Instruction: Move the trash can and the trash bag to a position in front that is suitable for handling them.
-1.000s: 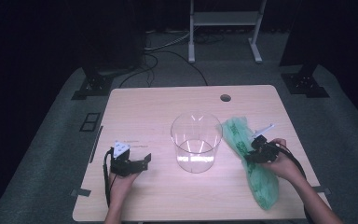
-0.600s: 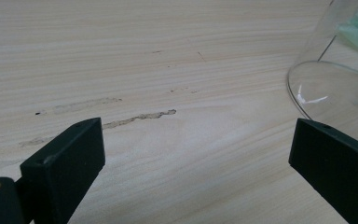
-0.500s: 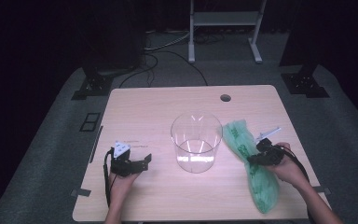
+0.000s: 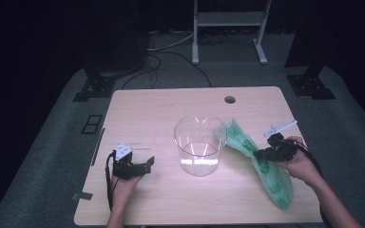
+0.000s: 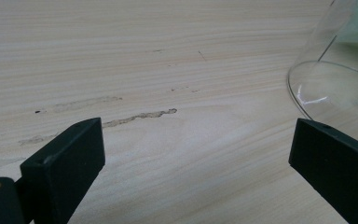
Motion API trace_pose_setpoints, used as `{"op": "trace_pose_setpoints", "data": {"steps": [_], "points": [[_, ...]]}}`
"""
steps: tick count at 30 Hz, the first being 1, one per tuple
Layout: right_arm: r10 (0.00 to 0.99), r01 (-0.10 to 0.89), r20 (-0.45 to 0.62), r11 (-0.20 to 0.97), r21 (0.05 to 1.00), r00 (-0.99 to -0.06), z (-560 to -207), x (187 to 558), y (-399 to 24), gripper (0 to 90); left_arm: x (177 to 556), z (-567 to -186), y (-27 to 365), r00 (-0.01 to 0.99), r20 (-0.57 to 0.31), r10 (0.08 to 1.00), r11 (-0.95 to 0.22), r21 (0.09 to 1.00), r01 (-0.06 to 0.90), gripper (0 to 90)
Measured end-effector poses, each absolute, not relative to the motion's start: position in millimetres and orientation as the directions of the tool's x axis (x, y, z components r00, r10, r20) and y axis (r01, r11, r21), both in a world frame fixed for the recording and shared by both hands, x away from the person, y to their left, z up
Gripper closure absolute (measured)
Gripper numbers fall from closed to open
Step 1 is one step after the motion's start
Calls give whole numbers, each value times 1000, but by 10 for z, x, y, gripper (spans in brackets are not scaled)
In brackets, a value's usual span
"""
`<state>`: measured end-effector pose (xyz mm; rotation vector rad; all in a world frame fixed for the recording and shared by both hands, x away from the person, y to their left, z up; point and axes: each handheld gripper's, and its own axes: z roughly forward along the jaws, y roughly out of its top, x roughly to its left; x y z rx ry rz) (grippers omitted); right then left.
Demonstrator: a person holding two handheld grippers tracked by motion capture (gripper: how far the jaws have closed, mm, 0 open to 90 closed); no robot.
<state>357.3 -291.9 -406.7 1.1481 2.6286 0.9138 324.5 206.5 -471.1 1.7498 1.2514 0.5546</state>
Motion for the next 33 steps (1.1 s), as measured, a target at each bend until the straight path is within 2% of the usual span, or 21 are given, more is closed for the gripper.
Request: {"op": "trace_pose_setpoints", "data": {"steps": [17, 33], "points": [[690, 499, -4, 527, 688, -724, -3044, 3556, -2920, 893, 3246, -4710, 2069, 389, -131, 912, -96, 854, 512, 24], [554, 320, -86, 592, 740, -828, -2456, 3573, -2158, 892, 3243, -4697, 2090, 384, -140, 913, -82, 858, 507, 24]]}}
